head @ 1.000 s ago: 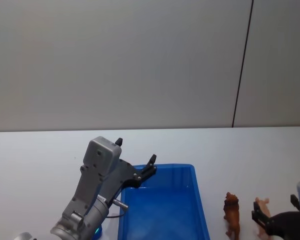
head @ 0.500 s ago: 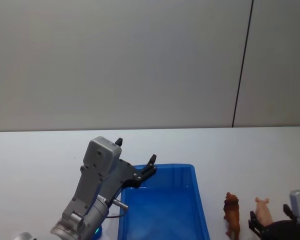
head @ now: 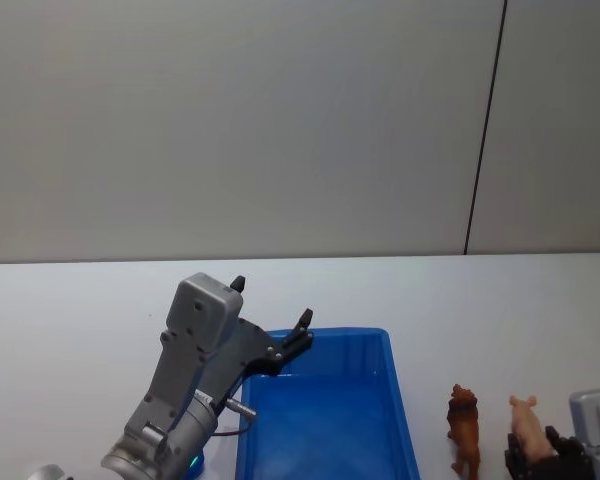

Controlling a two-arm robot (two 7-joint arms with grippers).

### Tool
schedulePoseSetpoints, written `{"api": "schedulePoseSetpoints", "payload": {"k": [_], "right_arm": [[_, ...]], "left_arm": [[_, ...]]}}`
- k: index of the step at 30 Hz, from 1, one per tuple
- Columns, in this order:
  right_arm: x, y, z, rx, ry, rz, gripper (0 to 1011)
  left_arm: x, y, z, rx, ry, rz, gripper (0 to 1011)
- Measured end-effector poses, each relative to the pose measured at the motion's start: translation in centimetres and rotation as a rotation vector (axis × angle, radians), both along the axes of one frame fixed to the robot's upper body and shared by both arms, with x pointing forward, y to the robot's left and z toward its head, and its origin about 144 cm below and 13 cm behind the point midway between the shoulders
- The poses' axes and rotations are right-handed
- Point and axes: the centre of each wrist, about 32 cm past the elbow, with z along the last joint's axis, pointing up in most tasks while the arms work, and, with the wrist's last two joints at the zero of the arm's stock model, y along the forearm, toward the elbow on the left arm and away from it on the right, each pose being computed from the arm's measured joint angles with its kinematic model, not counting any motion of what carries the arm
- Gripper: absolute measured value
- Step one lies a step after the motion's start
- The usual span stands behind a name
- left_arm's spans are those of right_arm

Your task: Pick up the two dolls from the table and place them into the box.

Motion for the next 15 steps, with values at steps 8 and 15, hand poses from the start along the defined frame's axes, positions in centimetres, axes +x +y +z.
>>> {"api": "schedulePoseSetpoints", "payload": {"k": [8, 15], "right_arm": [[0.0, 0.1, 0.0, 0.005, -0.018, 0.001, 383], [-0.3, 0.3, 1.3, 0.004, -0.079, 0.008, 383]], "left_arm": [[0.0, 0.0, 0.0, 0.000, 0.000, 0.000, 1001], [0.0, 0.0, 0.0, 0.000, 0.000, 0.000, 1001]]}}
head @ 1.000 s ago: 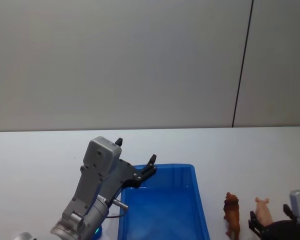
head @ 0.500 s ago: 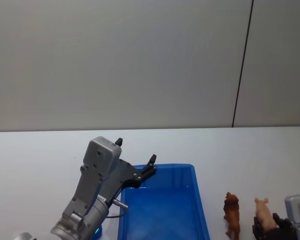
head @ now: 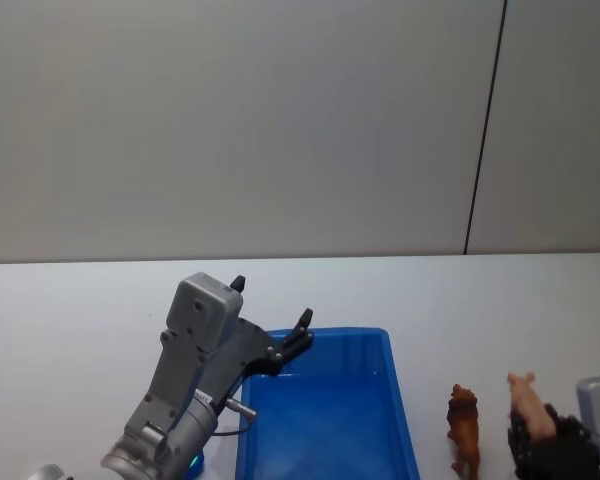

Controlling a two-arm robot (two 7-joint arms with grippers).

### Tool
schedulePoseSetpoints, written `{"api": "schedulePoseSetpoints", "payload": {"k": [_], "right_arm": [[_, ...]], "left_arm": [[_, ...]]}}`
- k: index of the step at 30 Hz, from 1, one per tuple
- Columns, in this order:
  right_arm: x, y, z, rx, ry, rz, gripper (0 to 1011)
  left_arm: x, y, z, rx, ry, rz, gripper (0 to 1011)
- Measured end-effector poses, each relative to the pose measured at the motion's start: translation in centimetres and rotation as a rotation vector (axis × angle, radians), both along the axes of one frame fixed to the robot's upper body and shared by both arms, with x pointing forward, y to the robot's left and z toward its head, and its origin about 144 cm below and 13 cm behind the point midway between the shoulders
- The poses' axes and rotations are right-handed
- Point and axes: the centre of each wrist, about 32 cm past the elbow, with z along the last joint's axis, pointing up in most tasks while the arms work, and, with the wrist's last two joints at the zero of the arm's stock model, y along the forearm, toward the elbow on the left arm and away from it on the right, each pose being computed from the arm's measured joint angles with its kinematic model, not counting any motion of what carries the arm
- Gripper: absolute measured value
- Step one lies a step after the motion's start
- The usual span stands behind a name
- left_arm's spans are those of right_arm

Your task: Pick up the two dolls from the table and place them into the box.

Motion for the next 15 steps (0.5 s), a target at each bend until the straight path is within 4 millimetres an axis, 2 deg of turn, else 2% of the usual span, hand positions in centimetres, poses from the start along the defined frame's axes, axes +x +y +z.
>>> {"api": "schedulePoseSetpoints", "payload": {"k": [15], "right_arm": [[-0.2, 1.1, 3.5, 0.041, -0.113, 0.106, 383]], "left_arm": [[0.0, 0.0, 0.0, 0.000, 0.000, 0.000, 1001]]}}
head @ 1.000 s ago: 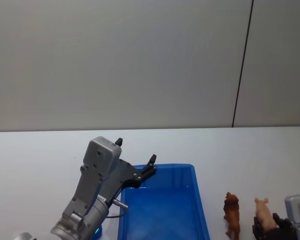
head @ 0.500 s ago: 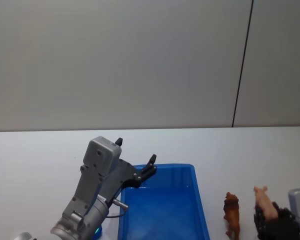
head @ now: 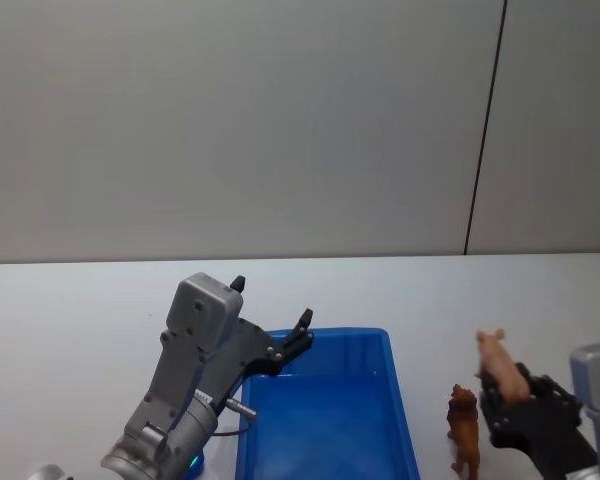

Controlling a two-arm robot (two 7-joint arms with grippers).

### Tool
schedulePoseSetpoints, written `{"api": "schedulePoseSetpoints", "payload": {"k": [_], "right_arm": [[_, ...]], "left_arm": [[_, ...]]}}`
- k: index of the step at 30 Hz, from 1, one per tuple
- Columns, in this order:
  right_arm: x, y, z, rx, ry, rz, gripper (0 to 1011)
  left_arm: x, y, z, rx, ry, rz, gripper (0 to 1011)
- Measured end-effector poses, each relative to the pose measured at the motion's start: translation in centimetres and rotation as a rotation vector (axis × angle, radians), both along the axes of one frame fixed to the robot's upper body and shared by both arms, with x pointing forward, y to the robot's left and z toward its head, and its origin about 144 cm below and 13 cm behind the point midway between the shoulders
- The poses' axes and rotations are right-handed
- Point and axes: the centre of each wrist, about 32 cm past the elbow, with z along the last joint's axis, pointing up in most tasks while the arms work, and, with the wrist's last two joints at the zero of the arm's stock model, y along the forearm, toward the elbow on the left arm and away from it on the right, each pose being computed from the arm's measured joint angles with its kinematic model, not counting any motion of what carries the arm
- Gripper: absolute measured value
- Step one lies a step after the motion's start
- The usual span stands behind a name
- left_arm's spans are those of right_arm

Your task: Pick up the two dolls from the table and place them into the box.

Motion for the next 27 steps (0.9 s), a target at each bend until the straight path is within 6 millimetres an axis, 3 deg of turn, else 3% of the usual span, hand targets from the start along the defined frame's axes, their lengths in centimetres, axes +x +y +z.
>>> {"api": "schedulePoseSetpoints", "payload": {"k": [21, 23, 27], "right_arm": [[2.2, 4.5, 1.0, 0.051, 0.040, 0.277, 383], [2.5, 4.8, 1.0, 0.050, 0.048, 0.292, 398], [2.9, 5.3, 1.0, 0.050, 0.062, 0.310, 560]], "left_arm": [[0.0, 0.0, 0.0, 0.000, 0.000, 0.000, 1001], [0.0, 0.0, 0.0, 0.000, 0.000, 0.000, 1001], [0.0, 0.0, 0.0, 0.000, 0.000, 0.000, 1001]]}}
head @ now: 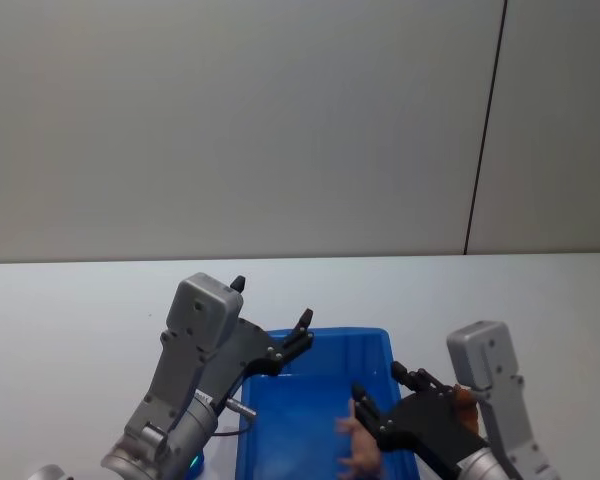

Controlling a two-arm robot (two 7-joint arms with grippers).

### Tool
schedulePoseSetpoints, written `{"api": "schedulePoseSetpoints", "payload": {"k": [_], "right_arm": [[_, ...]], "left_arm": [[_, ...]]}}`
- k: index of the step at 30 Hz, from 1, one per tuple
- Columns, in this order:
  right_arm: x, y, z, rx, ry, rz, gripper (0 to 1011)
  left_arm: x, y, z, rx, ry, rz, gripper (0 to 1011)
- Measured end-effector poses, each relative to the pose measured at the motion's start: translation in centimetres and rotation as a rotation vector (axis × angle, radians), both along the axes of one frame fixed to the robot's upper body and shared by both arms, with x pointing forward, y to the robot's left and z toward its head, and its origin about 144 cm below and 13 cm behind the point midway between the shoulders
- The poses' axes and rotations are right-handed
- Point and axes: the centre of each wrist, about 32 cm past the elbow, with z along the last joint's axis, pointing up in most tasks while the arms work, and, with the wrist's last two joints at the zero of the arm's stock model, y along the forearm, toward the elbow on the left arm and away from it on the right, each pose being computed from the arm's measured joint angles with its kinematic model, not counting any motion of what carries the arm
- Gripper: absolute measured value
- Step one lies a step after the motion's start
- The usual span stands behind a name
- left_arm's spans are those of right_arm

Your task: Pick up the two dolls from the table and place them into the box.

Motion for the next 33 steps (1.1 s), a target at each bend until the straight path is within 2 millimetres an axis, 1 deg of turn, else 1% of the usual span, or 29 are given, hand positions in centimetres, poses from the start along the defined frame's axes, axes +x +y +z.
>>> {"api": "schedulePoseSetpoints", "payload": {"k": [1, 2, 4, 5, 6, 7, 10, 11, 13, 15, 17, 25, 33], "right_arm": [[0.0, 0.0, 0.0, -0.001, 0.002, 0.002, 560], [0.1, 0.1, 0.0, -0.001, 0.004, 0.003, 623], [0.3, 0.3, 0.0, -0.003, 0.010, 0.004, 641], [0.3, 0.3, 0.0, -0.004, 0.012, 0.004, 707], [0.4, 0.3, 0.0, -0.005, 0.013, 0.003, 728], [0.5, 0.4, 0.0, -0.006, 0.015, 0.001, 783], [0.6, 0.4, 0.0, -0.009, 0.016, -0.006, 849], [0.6, 0.4, 0.0, -0.011, 0.016, -0.012, 891], [0.6, 0.4, 0.0, -0.014, 0.015, -0.024, 922], [0.6, 0.4, 0.0, -0.016, 0.014, -0.032, 985], [0.5, 0.3, 0.0, -0.019, 0.012, -0.048, 1001], [-0.2, -0.2, 0.1, -0.030, 0.003, -0.112, 1001], [-1.4, -1.1, 0.2, -0.053, -0.004, -0.199, 1001]], "left_arm": [[0.0, 0.0, 0.0, 0.000, 0.000, 0.000, 1001], [0.0, 0.0, 0.0, 0.000, 0.000, 0.000, 1001], [0.0, 0.0, 0.0, 0.000, 0.000, 0.000, 1001], [0.0, 0.0, 0.0, 0.000, 0.000, 0.000, 1001], [0.0, 0.0, 0.0, 0.000, 0.000, 0.000, 1001], [0.0, 0.0, 0.0, 0.000, 0.000, 0.000, 1001], [0.0, 0.0, 0.0, 0.000, 0.000, 0.000, 1001], [0.0, 0.0, 0.0, 0.000, 0.000, 0.000, 1001], [0.0, 0.0, 0.0, 0.000, 0.000, 0.000, 1001], [0.0, 0.0, 0.0, 0.000, 0.000, 0.000, 1001], [0.0, 0.0, 0.0, 0.000, 0.000, 0.000, 1001], [0.0, 0.0, 0.0, 0.000, 0.000, 0.000, 1001], [0.0, 0.0, 0.0, 0.000, 0.000, 0.000, 1001]]}}
